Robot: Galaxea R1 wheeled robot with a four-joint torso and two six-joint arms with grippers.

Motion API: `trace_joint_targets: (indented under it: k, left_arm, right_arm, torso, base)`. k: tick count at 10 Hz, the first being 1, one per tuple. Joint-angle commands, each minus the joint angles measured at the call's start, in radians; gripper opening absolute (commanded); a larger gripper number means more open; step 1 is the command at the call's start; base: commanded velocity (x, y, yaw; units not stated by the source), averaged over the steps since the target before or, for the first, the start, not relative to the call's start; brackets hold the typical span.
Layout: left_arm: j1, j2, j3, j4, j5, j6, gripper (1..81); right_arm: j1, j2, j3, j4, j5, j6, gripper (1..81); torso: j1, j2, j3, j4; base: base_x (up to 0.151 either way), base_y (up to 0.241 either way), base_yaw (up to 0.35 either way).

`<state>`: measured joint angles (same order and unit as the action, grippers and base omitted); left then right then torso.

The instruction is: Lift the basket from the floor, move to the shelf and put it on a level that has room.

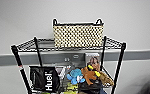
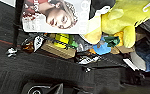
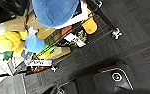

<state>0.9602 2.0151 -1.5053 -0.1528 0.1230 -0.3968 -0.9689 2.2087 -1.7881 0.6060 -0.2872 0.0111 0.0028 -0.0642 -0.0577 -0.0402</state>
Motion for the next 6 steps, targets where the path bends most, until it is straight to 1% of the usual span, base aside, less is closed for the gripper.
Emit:
trace_joint_targets:
  k: [1,4,5,6]
  left_arm:
    - [-0.019,0.073,-0.084,0.045,-0.014,0.003,81.1]
    - [0.028,0.136,-0.142,0.076,-0.019,0.015,81.1]
    - [0.053,0.16,-0.174,0.073,-0.035,0.013,81.1]
    - [0.076,0.194,-0.199,0.078,-0.037,0.016,81.1]
  right_arm:
    - [0.014,0.085,-0.126,0.018,-0.01,-0.083,81.1]
    - [-0.047,0.142,-0.195,0.018,0.025,-0.111,81.1]
    - [-0.073,0.157,-0.195,0.018,0.031,-0.129,81.1]
    - [-0.109,0.183,-0.192,0.018,0.063,-0.147,81.1]
  torso:
    - [0.0,0.0,0.0,0.0]
    - [0.0,0.0,0.0,0.0]
    - [0.0,0.0,0.0,0.0]
    - [0.0,0.0,0.0,0.0]
  base:
    - [0.0,0.0,0.0]
    - [0.0,0.0,0.0]
    - [0.0,0.0,0.0]
    - [0.0,0.0,0.0]
